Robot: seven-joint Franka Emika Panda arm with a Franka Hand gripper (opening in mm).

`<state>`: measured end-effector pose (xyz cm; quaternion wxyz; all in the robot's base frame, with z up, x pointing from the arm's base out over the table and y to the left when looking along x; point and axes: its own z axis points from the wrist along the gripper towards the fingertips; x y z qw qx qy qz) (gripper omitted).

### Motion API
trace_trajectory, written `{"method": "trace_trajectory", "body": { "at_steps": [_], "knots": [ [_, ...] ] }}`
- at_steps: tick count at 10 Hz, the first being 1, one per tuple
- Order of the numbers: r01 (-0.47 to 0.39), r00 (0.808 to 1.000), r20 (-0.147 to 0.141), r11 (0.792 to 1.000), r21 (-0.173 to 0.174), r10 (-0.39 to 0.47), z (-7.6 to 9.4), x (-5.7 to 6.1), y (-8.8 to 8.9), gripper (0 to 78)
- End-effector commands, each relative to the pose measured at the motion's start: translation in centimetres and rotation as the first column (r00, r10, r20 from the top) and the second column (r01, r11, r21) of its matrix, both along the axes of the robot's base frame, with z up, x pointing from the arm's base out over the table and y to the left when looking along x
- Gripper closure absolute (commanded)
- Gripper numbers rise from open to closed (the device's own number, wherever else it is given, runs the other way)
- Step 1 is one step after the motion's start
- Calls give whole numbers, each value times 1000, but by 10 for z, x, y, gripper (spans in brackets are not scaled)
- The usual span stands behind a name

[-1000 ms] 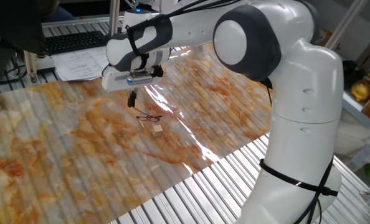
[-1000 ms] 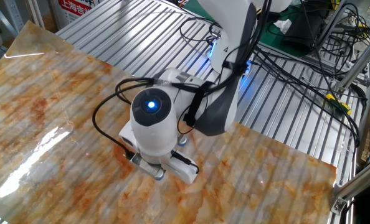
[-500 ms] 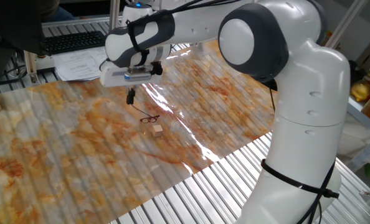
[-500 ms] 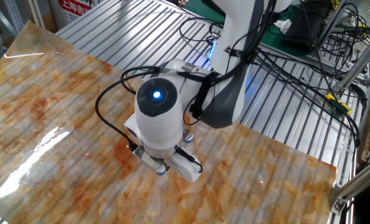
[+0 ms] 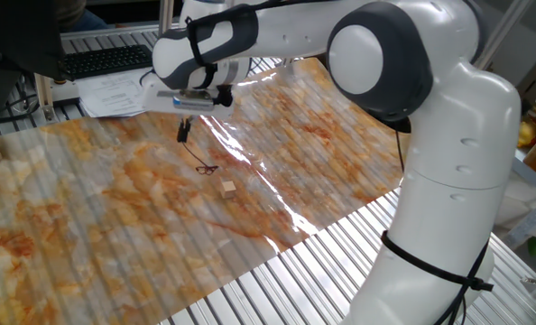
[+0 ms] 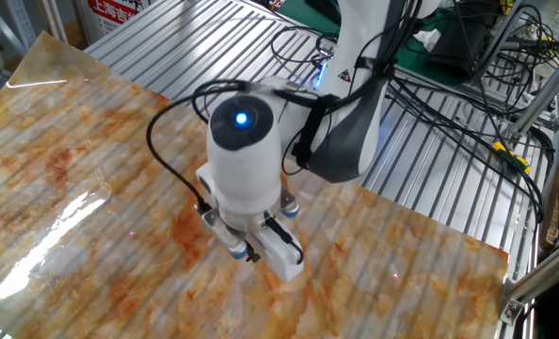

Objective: Unfold the leg of the glasses (with one hand)

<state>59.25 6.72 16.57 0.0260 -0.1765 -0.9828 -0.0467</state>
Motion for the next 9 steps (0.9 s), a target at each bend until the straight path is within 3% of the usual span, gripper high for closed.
{"method": "trace_trajectory", "body": {
  "at_steps": [1,2,4,5,6,9],
  "knots": [
    [378,887,193,901,215,-419,31,27,0,764],
    [413,851,217,865,285,-478,38,30,-3,764],
    [427,831,230,845,321,-507,47,32,-8,764],
    [444,811,212,811,381,-545,55,34,-12,764],
    [451,801,199,788,419,-565,58,34,-13,764],
    [443,797,209,784,435,-566,60,33,-14,764]
  ]
}}
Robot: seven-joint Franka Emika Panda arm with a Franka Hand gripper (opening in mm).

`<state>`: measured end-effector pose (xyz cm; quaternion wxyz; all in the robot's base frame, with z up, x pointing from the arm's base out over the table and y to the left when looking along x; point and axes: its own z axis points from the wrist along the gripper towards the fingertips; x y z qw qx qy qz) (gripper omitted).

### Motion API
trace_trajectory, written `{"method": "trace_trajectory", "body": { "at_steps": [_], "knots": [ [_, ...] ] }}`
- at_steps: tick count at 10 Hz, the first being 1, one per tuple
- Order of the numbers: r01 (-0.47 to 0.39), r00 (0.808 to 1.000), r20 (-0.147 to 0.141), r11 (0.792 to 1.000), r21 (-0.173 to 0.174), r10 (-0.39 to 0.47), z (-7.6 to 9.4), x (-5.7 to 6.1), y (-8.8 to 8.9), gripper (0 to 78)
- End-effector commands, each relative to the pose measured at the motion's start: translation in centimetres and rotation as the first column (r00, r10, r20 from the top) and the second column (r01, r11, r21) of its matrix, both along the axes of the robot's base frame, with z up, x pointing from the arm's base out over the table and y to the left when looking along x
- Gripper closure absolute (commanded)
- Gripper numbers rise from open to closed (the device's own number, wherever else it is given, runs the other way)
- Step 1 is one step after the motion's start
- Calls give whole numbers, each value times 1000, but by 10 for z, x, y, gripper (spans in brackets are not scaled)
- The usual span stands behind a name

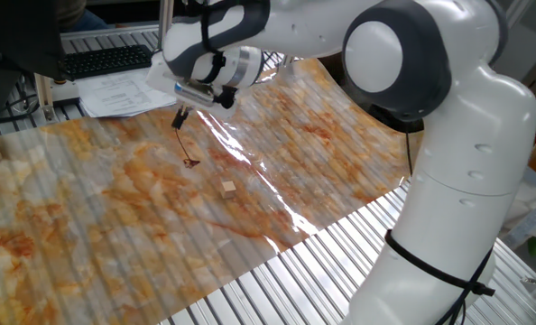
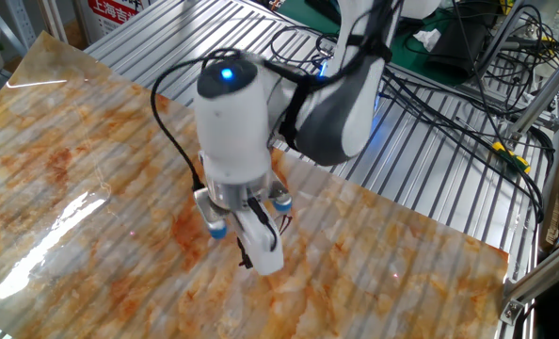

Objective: Unfold the leg of the glasses (with one hand)

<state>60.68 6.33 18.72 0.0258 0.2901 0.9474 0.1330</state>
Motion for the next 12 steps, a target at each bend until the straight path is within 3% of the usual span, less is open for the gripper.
{"method": "trace_trajectory", "body": {
  "at_steps": [1,5,9,12],
  "knots": [
    [276,924,195,928,251,-328,40,18,-10,764],
    [260,922,219,931,256,-318,44,14,-4,764],
    [248,927,216,934,259,-306,40,15,-2,764],
    [235,927,239,943,234,-290,23,15,6,764]
  ]
}}
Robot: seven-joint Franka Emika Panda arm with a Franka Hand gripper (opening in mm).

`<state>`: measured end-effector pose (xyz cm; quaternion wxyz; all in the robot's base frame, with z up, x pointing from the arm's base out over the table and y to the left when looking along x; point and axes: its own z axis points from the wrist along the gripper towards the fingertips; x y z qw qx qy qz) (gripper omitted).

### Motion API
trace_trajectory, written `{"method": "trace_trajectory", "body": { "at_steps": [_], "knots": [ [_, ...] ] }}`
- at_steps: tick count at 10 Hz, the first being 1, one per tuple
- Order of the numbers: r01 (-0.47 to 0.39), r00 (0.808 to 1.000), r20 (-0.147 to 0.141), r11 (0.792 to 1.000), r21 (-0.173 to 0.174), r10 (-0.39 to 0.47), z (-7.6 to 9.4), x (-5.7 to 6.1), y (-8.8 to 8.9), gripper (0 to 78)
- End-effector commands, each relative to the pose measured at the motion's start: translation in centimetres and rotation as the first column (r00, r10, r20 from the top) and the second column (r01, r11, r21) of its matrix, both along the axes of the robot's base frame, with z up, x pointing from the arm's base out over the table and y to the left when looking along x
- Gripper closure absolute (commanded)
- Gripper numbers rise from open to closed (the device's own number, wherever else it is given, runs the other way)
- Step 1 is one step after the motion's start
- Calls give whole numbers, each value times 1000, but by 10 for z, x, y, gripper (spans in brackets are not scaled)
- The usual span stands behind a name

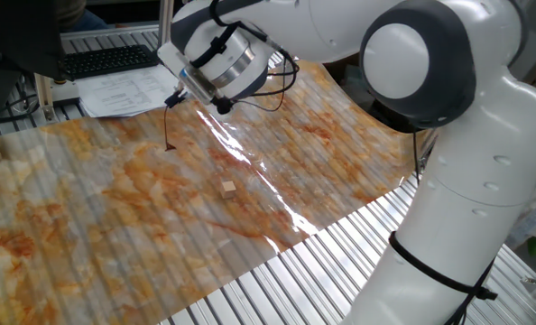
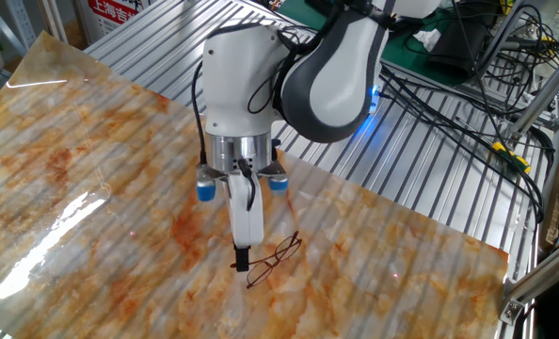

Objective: Unfold the leg of the glasses (with one hand)

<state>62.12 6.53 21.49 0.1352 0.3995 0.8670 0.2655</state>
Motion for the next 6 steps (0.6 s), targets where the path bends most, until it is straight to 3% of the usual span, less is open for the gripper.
{"method": "trace_trajectory", "body": {
  "at_steps": [1,3,6],
  "knots": [
    [-3,1000,23,1000,-18,3,-6,0,5,764],
    [-1,999,47,999,-36,2,-7,0,5,764],
    [-1,999,41,999,-36,2,-10,-1,7,764]
  ]
}}
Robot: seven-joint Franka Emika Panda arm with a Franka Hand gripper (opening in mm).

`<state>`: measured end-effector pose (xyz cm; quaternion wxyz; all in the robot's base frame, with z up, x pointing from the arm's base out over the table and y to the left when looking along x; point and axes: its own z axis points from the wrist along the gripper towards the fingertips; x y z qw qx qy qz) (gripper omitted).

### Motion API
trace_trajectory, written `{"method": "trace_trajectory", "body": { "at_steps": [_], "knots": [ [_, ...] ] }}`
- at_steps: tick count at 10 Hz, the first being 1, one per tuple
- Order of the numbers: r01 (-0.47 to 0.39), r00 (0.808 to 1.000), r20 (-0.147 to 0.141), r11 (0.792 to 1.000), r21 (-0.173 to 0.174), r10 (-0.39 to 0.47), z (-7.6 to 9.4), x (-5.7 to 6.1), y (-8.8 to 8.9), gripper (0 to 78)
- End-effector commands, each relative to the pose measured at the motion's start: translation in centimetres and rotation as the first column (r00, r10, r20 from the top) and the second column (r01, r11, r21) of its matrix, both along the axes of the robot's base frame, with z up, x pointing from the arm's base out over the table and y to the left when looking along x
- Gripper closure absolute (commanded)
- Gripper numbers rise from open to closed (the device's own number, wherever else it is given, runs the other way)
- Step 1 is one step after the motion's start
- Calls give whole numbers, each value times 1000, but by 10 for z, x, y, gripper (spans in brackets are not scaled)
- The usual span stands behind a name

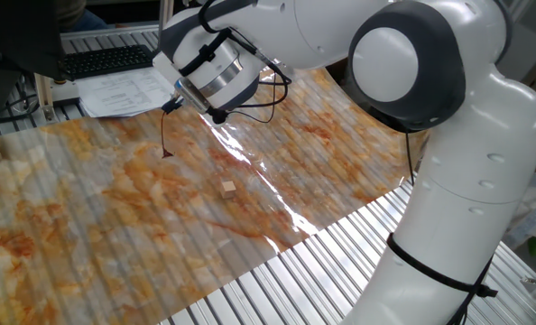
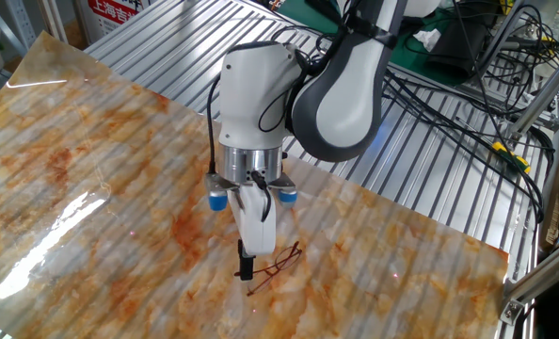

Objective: Unfold the leg of the glasses (with one hand)

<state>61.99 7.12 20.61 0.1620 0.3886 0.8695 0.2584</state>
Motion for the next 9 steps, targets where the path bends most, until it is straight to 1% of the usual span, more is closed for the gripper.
{"method": "trace_trajectory", "body": {
  "at_steps": [1,3,6,7,9],
  "knots": [
    [3,1000,-13,1000,4,-3,-2,0,1,764],
    [11,1000,-16,1000,7,-10,-3,1,2,764],
    [10,1000,-29,1000,8,-9,-4,1,2,764],
    [12,999,-30,1000,7,-12,-4,1,2,1],
    [12,999,-30,1000,7,-12,-4,1,2,1]
  ]
}}
